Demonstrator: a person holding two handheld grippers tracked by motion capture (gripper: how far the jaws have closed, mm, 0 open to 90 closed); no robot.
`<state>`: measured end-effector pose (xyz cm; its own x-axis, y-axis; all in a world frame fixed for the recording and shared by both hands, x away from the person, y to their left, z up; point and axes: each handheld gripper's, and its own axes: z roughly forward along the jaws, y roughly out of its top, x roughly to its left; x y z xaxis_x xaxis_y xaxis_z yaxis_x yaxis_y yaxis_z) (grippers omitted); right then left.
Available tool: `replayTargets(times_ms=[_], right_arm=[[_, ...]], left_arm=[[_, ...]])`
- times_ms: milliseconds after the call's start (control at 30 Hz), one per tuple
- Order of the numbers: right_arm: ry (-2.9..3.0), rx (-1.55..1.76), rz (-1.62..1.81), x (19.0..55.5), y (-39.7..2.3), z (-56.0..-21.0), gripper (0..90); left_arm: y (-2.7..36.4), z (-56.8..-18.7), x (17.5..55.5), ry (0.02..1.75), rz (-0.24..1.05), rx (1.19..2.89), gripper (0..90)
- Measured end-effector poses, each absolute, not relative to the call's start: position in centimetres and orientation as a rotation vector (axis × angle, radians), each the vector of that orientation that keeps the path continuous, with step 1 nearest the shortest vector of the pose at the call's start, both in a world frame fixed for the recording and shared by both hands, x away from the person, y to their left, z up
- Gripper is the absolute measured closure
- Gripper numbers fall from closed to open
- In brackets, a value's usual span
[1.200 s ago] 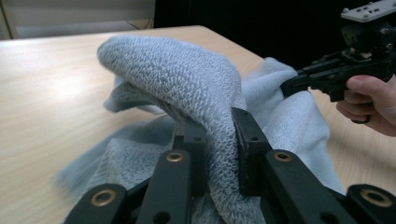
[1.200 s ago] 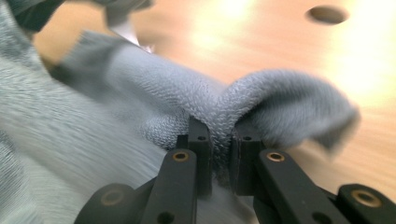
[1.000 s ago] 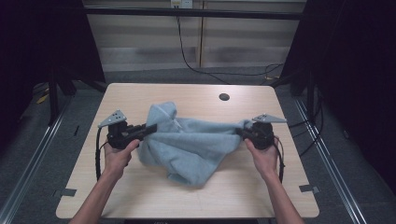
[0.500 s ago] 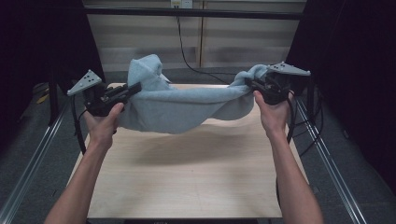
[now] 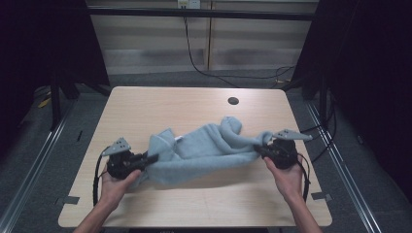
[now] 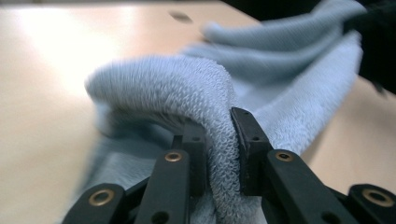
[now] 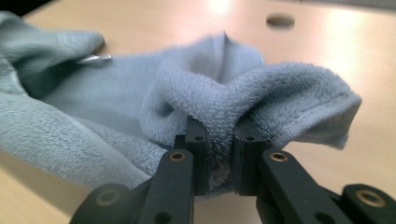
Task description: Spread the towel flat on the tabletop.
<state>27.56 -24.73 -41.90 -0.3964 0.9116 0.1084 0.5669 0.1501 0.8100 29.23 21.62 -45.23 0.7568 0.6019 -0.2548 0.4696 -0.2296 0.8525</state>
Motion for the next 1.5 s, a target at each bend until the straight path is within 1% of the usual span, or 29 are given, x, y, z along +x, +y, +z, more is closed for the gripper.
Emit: replayTargets(times_ms=[67, 100, 133, 200, 267, 400, 467, 500, 533, 567, 600, 633, 667, 700, 767, 833, 933, 967, 1000, 1033, 1067, 1100, 1133, 1167, 1267, 1333, 1400, 1467, 1500], right_arm=[[2.065, 1.443, 1.067, 25.8, -25.1, -43.4, 75.7], [2.065, 1.443, 1.067, 25.8, -25.1, -43.4, 75.7], [2.076, 1.439, 1.059, 25.3, -25.2, -43.8, 74.7], [2.085, 1.465, 1.048, 24.1, -25.5, -44.4, 68.2], [2.055, 1.482, 1.066, 22.8, -26.2, -44.4, 60.9], [1.993, 1.477, 1.102, 21.9, -26.9, -43.3, 56.8], [1.975, 1.461, 1.113, 21.8, -27.0, -43.0, 56.9], [1.937, 1.427, 1.180, 22.2, -27.3, -42.3, 59.7], [1.937, 1.427, 1.180, 22.2, -27.3, -42.3, 59.7], [1.929, 1.423, 1.190, 22.4, -27.4, -42.2, 59.9], [1.918, 1.423, 1.202, 23.0, -27.5, -42.0, 61.9], [1.934, 1.406, 1.211, 24.4, -27.7, -42.2, 65.8], [1.934, 1.406, 1.211, 24.4, -27.7, -42.2, 65.8], [1.944, 1.410, 1.192, 25.0, -27.6, -42.4, 67.7], [1.985, 1.421, 1.123, 26.9, -27.6, -43.5, 70.6], [2.004, 1.468, 1.094, 28.7, -27.7, -45.2, 73.1], [2.030, 1.482, 1.065, 29.3, -27.9, -46.2, 72.4], [2.042, 1.482, 1.044, 29.4, -27.9, -46.5, 70.7], [2.066, 1.485, 1.008, 29.4, -28.1, -47.1, 65.1], [2.066, 1.485, 1.008, 29.4, -28.1, -47.1, 65.1], [2.073, 1.487, 1.012, 29.4, -28.2, -47.4, 62.3], [2.085, 1.499, 1.021, 29.2, -28.3, -48.2, 56.8], [2.085, 1.499, 1.021, 29.2, -28.3, -48.2, 56.8], [2.101, 1.497, 0.987, 29.2, -28.2, -48.5, 54.4], [2.123, 1.495, 0.928, 29.2, -27.8, -49.3, 49.8], [2.128, 1.491, 0.908, 29.2, -27.7, -49.5, 50.0], [2.140, 1.445, 0.831, 28.8, -27.5, -50.0, 54.0], [2.133, 1.450, 0.814, 28.7, -27.6, -49.9, 55.1], [2.109, 1.452, 0.785, 28.6, -27.8, -49.9, 61.2]], left_arm=[[21.6, -45.2, 28.2, 0.793, 0.130, 1.894, 71.5], [21.6, -45.1, 27.6, 0.782, 0.118, 1.896, 71.5], [21.4, -45.1, 27.2, 0.771, 0.105, 1.904, 68.9], [21.2, -44.6, 26.6, 0.734, 0.115, 1.910, 63.7], [21.0, -43.6, 26.9, 0.710, 0.118, 1.881, 60.3], [20.5, -42.3, 28.1, 0.696, 0.124, 1.849, 57.7], [19.6, -42.0, 29.6, 0.680, 0.134, 1.856, 58.2], [19.1, -42.1, 30.4, 0.685, 0.148, 1.862, 62.0], [18.7, -42.3, 31.2, 0.688, 0.134, 1.874, 62.0], [18.1, -42.9, 32.3, 0.711, 0.143, 1.880, 63.2], [17.6, -43.5, 33.2, 0.738, 0.157, 1.896, 67.3], [16.7, -44.8, 34.7, 0.753, 0.142, 1.956, 68.9], [16.7, -44.8, 34.7, 0.753, 0.142, 1.956, 69.6], [16.2, -45.8, 35.4, 0.778, 0.158, 2.006, 69.6], [15.6, -47.4, 36.0, 0.817, 0.108, 2.067, 69.5], [15.6, -48.7, 35.7, 0.832, 0.138, 2.137, 69.7], [16.5, -49.3, 35.0, 0.836, 0.144, 2.187, 70.3], [16.9, -49.2, 34.6, 0.833, 0.159, 2.201, 70.3], [17.7, -49.3, 33.9, 0.825, 0.174, 2.205, 70.3], [17.7, -49.3, 33.9, 0.825, 0.174, 2.205, 70.3], [18.3, -49.2, 33.4, 0.836, 0.175, 2.200, 70.3], [18.9, -49.3, 33.1, 0.857, 0.173, 2.180, 70.3], [19.6, -49.4, 32.8, 0.878, 0.163, 2.161, 70.3], [20.2, -49.4, 32.4, 0.898, 0.151, 2.141, 70.2], [21.1, -49.4, 31.6, 0.924, 0.169, 2.126, 69.8], [21.6, -49.4, 31.2, 0.946, 0.177, 2.115, 69.7], [21.9, -49.4, 31.1, 0.949, 0.168, 2.108, 68.0], [22.1, -49.4, 31.0, 0.957, 0.169, 2.095, 66.9], [22.2, -49.4, 31.0, 0.961, 0.169, 2.090, 66.2]])
